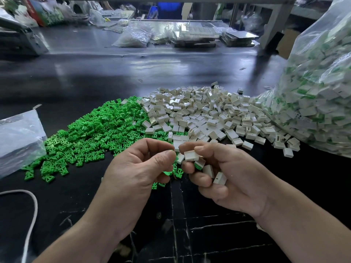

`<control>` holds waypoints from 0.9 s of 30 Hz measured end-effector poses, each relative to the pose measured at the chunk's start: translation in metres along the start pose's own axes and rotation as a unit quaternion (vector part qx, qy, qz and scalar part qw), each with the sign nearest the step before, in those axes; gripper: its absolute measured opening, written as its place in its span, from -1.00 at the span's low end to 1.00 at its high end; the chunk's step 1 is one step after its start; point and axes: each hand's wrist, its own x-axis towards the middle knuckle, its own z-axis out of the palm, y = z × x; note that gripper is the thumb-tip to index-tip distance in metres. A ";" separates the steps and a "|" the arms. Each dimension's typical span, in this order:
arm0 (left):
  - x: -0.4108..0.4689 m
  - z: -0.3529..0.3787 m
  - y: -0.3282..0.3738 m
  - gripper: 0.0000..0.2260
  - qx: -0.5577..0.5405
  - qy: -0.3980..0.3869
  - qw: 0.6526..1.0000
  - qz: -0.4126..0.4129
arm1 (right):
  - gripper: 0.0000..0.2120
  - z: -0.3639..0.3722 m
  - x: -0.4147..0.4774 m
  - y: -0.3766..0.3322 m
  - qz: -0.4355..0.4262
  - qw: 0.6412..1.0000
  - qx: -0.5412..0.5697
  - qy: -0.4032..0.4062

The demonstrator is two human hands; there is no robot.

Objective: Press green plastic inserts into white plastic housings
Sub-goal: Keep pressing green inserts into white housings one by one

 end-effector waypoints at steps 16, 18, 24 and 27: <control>-0.002 0.004 0.003 -0.89 -0.075 -0.014 0.997 -0.018 | -0.87 0.001 -0.002 0.003 -0.046 0.996 -0.071 -0.004; -0.003 0.004 0.004 -0.85 -0.068 -0.017 0.997 -0.015 | -0.86 0.002 -0.002 0.005 -0.053 0.995 -0.090 0.009; -0.003 0.006 0.002 -0.85 -0.052 -0.009 0.999 -0.001 | -0.80 0.004 0.000 0.009 -0.086 0.991 -0.094 0.043; -0.003 0.005 0.001 -0.83 -0.032 -0.006 0.999 0.010 | -0.83 0.005 0.000 0.010 -0.118 0.985 -0.118 0.045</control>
